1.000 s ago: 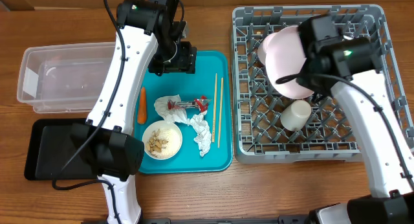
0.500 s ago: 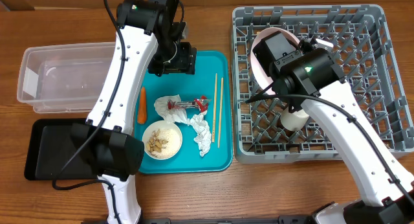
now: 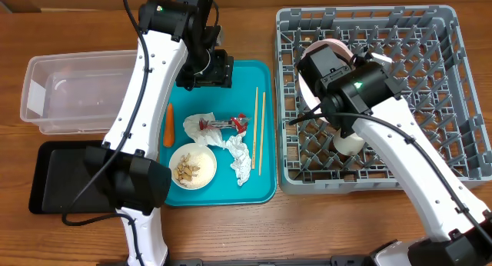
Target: Sort waste into correct bins and load items into the dishwasher
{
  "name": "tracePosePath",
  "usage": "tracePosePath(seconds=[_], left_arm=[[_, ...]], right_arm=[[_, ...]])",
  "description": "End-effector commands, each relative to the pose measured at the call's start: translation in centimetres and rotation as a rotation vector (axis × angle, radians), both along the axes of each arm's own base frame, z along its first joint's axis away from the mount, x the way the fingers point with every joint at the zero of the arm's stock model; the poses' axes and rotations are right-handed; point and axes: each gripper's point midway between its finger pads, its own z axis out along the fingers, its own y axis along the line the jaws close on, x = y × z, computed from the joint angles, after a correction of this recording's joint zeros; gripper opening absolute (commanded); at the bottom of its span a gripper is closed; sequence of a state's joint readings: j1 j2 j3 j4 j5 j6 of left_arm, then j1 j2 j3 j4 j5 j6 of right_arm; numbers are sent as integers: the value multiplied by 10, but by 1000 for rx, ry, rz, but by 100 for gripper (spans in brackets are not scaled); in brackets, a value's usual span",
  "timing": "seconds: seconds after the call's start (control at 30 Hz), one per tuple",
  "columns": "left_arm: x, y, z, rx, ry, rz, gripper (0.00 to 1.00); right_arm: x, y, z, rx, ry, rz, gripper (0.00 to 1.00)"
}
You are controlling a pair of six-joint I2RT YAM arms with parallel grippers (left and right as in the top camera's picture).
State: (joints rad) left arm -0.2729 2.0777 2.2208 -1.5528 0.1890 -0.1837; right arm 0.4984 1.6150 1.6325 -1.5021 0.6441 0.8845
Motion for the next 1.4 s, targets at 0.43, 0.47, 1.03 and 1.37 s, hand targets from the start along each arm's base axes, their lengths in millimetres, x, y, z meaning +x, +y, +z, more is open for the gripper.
tracePosePath(seconds=[0.43, 0.47, 1.03, 1.37], left_arm=[[3, 3, 17, -3, -53, 9, 74], [3, 3, 17, -3, -53, 9, 74], [2, 3, 17, -2, -51, 9, 74], [2, 3, 17, -2, -50, 9, 74]], right_arm=[[-3, -4, -14, -62, 58, -22, 4], [-3, -4, -15, -63, 60, -23, 4], [-16, -14, -26, -115, 115, -47, 4], [-19, -9, -31, -78, 138, -45, 4]])
